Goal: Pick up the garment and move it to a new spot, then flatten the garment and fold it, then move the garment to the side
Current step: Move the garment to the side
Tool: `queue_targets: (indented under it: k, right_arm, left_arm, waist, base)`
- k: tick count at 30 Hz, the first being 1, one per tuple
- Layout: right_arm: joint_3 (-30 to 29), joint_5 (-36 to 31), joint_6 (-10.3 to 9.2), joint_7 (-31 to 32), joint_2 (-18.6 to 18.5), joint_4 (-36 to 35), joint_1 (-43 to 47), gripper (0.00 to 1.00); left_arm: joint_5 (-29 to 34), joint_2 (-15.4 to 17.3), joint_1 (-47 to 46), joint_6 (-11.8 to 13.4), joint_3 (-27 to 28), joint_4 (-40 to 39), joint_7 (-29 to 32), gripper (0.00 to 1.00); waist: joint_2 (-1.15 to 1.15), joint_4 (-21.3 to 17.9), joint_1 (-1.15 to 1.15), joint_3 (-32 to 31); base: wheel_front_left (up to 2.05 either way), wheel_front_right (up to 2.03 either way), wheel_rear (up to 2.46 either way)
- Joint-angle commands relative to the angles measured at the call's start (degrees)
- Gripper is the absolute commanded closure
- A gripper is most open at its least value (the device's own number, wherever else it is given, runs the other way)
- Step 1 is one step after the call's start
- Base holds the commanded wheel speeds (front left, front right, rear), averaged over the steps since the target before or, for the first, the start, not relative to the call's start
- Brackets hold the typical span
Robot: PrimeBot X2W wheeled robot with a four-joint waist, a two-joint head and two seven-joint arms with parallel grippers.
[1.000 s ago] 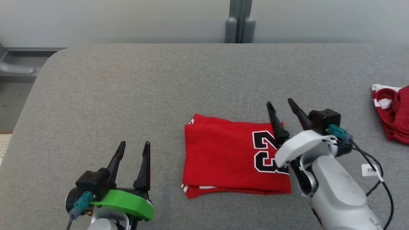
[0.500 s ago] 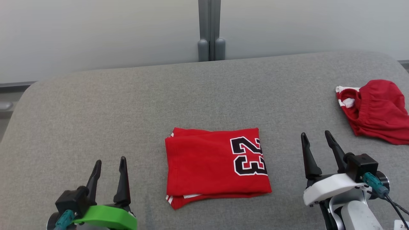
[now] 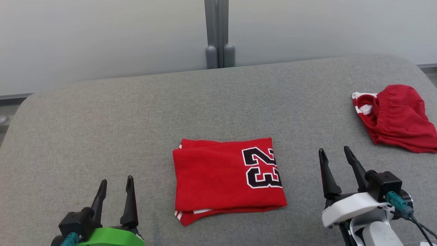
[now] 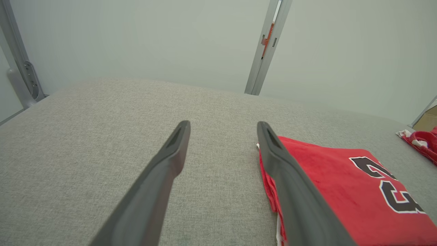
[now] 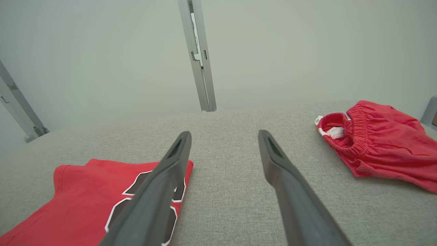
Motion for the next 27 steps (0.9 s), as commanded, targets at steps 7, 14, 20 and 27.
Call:
queue_targets:
  k: [7, 14, 20, 27]
  right_arm:
    - [0.3, -0.4, -0.01, -0.2, -0.1, 0.9, 0.4, 0.00]
    - [-0.9, 1.6, -0.01, 7.0, 0.0, 2.9, -2.2, 0.00]
    - [-0.2, 3.3, -0.01, 17.3, 0.0, 4.8, -6.5, 0.00]
    - [-0.5, 6.5, -0.01, 25.6, -0.1, 8.5, -10.4, 0.00]
  left_arm:
    - [1.6, -0.9, 0.4, -1.1, 1.5, 0.5, -0.2, 0.00]
    - [2.8, -1.3, -0.5, -1.9, 1.7, 0.0, -0.2, 0.00]
    - [3.8, -1.7, -1.7, -2.5, 1.6, -1.0, -0.2, 0.00]
    - [4.5, -2.3, -2.6, -2.7, 1.2, -1.6, -0.1, 0.00]
  waist:
    - [0.00, 0.5, 0.00, 0.2]
    - [0.00, 2.1, 0.00, 2.0]
    - [0.00, 4.8, 0.00, 4.4]
    - [0.00, 8.9, 0.00, 7.0]
  base:
    - [0.00, 0.00, 0.00]
    - [0.00, 0.00, 0.00]
    - [0.00, 0.00, 0.00]
    - [0.00, 0.00, 0.00]
